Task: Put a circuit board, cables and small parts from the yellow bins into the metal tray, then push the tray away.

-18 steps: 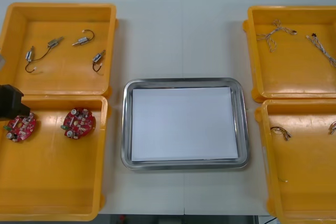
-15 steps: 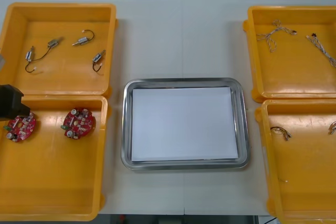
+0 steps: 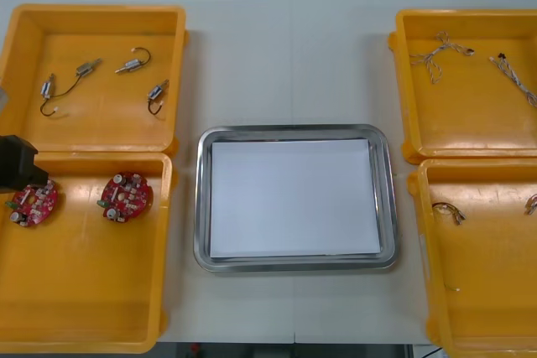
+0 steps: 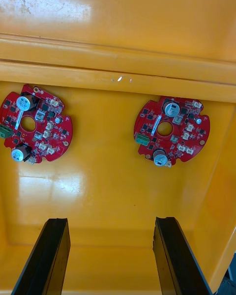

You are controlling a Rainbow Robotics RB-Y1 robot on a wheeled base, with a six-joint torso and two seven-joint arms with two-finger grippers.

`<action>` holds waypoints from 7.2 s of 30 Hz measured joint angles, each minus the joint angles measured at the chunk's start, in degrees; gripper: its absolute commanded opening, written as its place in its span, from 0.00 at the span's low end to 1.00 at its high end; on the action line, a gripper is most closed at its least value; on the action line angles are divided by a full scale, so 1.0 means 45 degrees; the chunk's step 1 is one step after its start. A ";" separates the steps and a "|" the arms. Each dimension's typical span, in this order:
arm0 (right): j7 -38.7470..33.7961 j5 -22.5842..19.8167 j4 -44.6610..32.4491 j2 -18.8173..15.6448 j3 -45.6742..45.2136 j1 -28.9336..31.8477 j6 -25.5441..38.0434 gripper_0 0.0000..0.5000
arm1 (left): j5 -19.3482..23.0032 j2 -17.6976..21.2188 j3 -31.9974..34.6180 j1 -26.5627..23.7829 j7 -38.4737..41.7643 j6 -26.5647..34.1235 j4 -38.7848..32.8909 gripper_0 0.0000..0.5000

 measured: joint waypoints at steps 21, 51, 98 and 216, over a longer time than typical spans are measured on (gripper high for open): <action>0.0000 0.0000 0.0000 0.0000 0.0000 0.0000 0.0000 1.00 | 0.0000 0.0000 0.0000 0.0000 0.0000 0.0000 0.0000 1.00; 0.0000 0.0000 0.0000 0.0000 0.0000 0.0000 0.0000 1.00 | 0.0000 0.0000 0.0000 0.0000 0.0000 0.0000 0.0000 1.00; 0.0000 0.0000 0.0000 0.0000 0.0000 0.0000 0.0000 1.00 | 0.0000 0.0000 0.0000 0.0000 0.0000 0.0000 0.0000 1.00; 0.1887 -0.0780 0.4192 -0.1891 0.2956 0.6426 -1.1641 1.00 | 0.1048 0.1241 -0.0740 0.2142 -0.8453 -0.5898 0.5124 1.00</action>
